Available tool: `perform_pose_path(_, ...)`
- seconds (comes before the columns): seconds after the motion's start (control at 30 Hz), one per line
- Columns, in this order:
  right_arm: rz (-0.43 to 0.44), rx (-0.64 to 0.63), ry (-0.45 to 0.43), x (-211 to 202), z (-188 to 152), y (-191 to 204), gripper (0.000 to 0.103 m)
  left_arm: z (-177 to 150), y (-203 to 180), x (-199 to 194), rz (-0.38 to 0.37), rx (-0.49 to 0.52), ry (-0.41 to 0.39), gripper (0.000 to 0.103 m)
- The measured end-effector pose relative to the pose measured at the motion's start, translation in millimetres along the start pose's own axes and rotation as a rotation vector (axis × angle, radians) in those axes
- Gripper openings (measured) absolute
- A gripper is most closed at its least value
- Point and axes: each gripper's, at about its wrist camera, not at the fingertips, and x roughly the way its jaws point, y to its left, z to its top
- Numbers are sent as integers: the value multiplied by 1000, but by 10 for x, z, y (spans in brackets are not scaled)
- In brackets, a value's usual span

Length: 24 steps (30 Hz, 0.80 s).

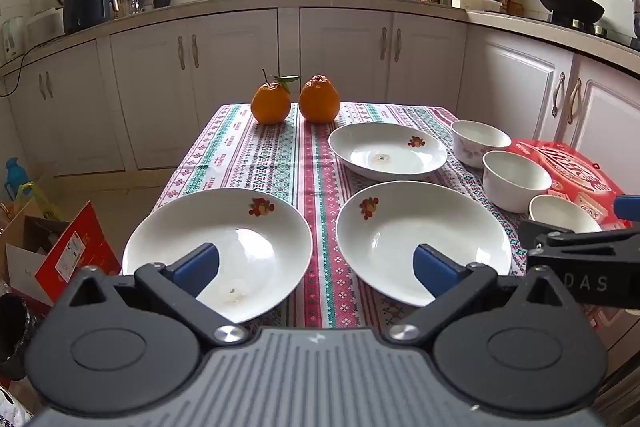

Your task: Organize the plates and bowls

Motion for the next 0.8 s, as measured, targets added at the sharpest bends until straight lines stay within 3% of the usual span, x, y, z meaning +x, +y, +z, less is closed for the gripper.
perform_pose_path(0.8,-1,3,8,5,2,0,103,-10,-11,20,-1,8,5,102)
